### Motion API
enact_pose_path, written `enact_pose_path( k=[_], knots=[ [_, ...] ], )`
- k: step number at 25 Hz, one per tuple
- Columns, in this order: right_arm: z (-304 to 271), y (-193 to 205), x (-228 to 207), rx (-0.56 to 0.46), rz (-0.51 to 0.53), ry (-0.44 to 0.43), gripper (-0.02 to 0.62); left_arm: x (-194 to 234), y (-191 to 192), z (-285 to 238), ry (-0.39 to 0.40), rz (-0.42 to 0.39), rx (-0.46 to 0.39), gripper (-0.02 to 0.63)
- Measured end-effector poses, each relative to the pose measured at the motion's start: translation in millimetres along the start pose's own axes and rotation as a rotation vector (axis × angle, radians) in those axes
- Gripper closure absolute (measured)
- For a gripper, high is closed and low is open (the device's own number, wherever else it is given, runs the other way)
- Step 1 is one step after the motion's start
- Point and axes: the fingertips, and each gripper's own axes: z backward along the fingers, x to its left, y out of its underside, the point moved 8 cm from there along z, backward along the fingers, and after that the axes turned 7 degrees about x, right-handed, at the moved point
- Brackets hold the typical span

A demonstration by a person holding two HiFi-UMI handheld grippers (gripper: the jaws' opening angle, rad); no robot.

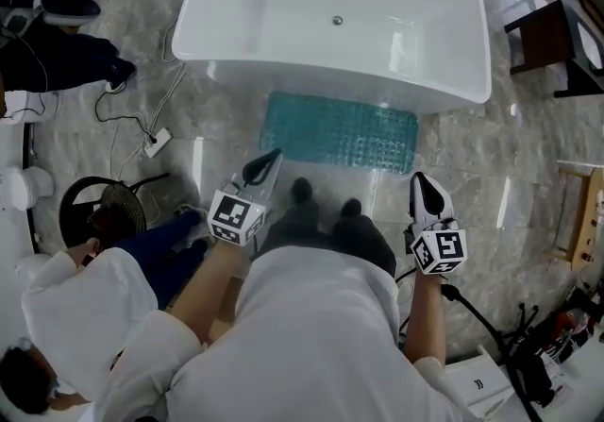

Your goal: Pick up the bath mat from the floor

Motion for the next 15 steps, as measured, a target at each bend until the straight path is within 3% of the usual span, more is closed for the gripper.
enact_pose_path(
  k=[6, 15],
  knots=[
    [-10, 7, -16, 0.006, -0.039, -0.010, 0.601, 4, 5, -14, -0.007, 0.018, 0.011, 0.606],
    [-44, 45, -81, 0.107, -0.038, -0.040, 0.601, -4, 17, -79, -0.048, 0.056, 0.027, 0.606]
  ],
)
